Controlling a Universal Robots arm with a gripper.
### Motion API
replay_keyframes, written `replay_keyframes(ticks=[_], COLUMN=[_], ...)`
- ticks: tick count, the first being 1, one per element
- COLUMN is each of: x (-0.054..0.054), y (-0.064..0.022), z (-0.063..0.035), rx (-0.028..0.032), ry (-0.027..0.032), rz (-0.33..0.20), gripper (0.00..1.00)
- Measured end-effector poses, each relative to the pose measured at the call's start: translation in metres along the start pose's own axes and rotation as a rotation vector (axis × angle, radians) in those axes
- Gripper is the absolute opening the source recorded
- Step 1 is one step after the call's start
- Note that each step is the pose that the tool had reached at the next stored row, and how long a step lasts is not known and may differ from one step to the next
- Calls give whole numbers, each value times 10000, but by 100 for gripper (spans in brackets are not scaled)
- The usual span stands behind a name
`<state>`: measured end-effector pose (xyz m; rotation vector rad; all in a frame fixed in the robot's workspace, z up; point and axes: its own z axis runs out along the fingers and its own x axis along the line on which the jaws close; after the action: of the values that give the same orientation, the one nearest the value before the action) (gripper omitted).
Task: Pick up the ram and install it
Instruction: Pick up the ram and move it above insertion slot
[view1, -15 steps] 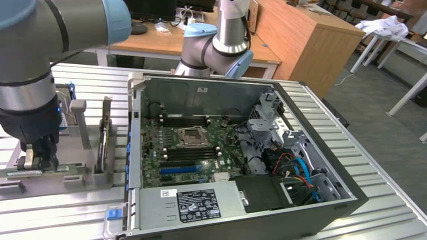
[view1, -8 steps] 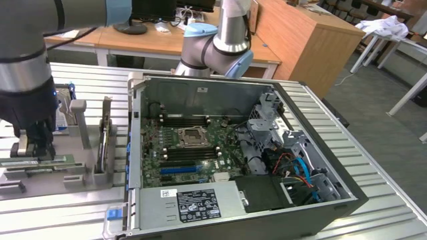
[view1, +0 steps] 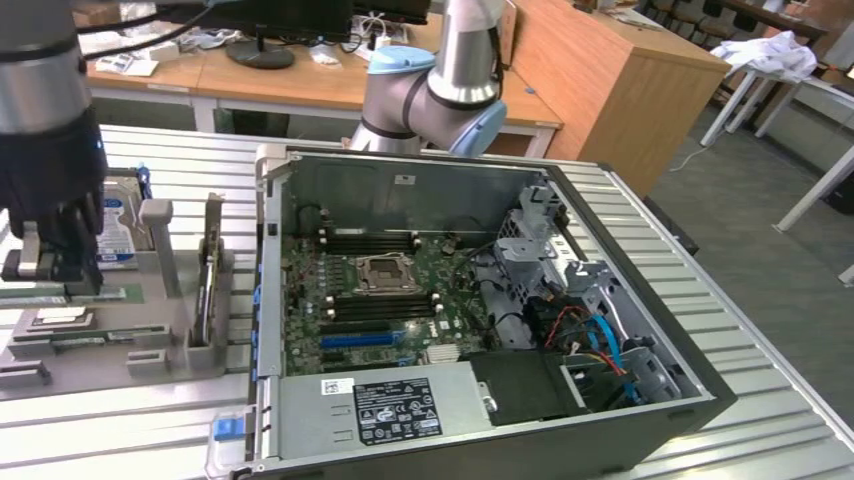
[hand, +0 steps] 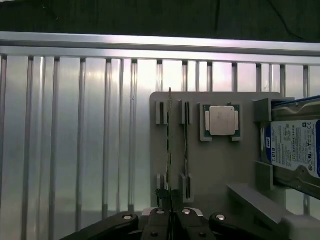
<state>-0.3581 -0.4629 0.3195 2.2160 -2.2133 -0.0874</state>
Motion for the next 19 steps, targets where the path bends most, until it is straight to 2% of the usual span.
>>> replay_keyframes(ticks=[15, 17, 19], x=[-23, -24, -24], y=[11, 12, 12], z=[-672, -727, -732], rx=[0, 0, 1], ry=[0, 0, 0], rz=[0, 0, 0], gripper=[12, 12, 12])
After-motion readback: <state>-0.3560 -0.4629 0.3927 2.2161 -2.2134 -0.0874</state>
